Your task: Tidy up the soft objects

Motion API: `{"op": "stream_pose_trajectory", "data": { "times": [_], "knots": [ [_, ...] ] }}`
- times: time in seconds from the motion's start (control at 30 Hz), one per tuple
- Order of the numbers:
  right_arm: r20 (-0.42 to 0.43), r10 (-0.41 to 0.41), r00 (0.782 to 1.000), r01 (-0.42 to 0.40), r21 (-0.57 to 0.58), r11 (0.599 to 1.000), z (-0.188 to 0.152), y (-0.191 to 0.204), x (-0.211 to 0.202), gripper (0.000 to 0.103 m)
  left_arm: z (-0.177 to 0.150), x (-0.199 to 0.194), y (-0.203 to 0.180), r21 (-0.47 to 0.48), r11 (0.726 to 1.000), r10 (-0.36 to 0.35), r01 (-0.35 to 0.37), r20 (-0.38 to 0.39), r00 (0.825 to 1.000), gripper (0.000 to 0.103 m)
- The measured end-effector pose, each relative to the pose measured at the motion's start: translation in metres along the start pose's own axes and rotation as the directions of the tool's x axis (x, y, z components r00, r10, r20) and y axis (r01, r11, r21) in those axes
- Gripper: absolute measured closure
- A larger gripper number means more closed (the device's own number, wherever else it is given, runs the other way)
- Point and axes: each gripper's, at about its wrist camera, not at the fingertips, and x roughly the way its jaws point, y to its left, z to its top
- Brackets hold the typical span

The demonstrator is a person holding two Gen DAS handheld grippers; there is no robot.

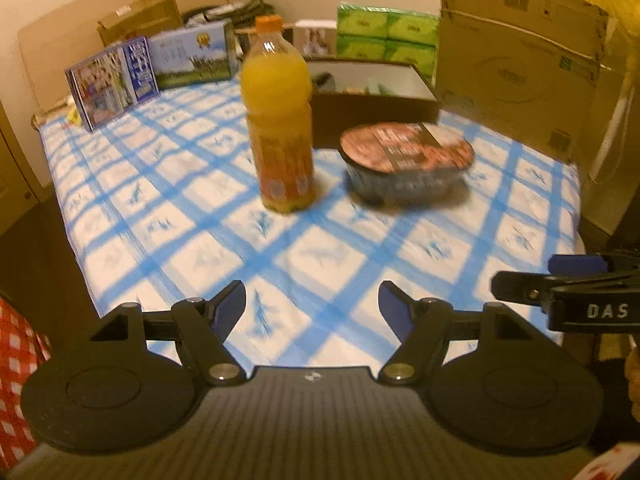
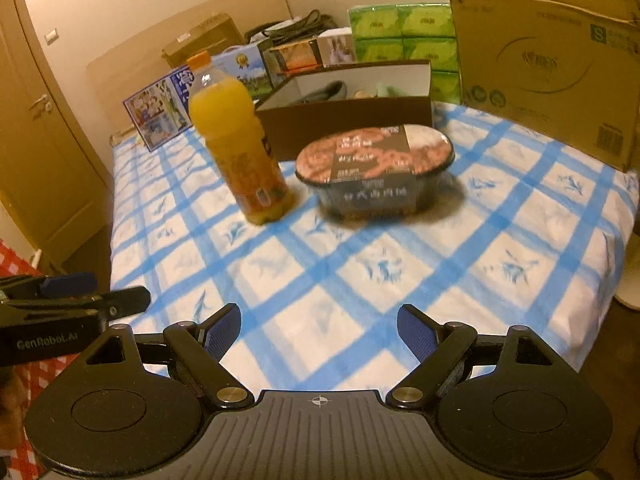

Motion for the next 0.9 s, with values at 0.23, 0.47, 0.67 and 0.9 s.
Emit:
{"op": "stream_pose_trajectory", "data": {
  "times": [0.23, 0.47, 0.67, 0.9],
  "knots": [
    [-0.026, -0.035, 0.999, 0.035, -0.018, 0.999, -0.029, 0.01, -0.014, 0.018, -0.032, -0.013, -0.007, 0.003, 1.0, 0.002, -0.002, -0.036, 0.999, 0.032],
    [-0.046, -0.066, 0.997, 0.064, -0.044, 0.997, -0.049, 0.018, -0.019, 0.018, -0.054, -0.019, -0.002, -0.022, 1.0, -0.001, -0.001, -0.07, 0.998, 0.032],
    [-0.05, -0.076, 0.996, 0.073, -0.059, 0.996, -0.055, 0.022, -0.023, 0.018, -0.061, -0.026, 0.002, -0.044, 0.999, 0.007, -0.01, -0.068, 0.998, 0.032],
    [-0.055, -0.08, 0.995, 0.077, -0.052, 0.996, -0.056, 0.021, -0.025, 0.018, -0.063, -0.032, 0.002, -0.057, 0.998, -0.003, 0.0, -0.054, 0.999, 0.032]
  ]
}}
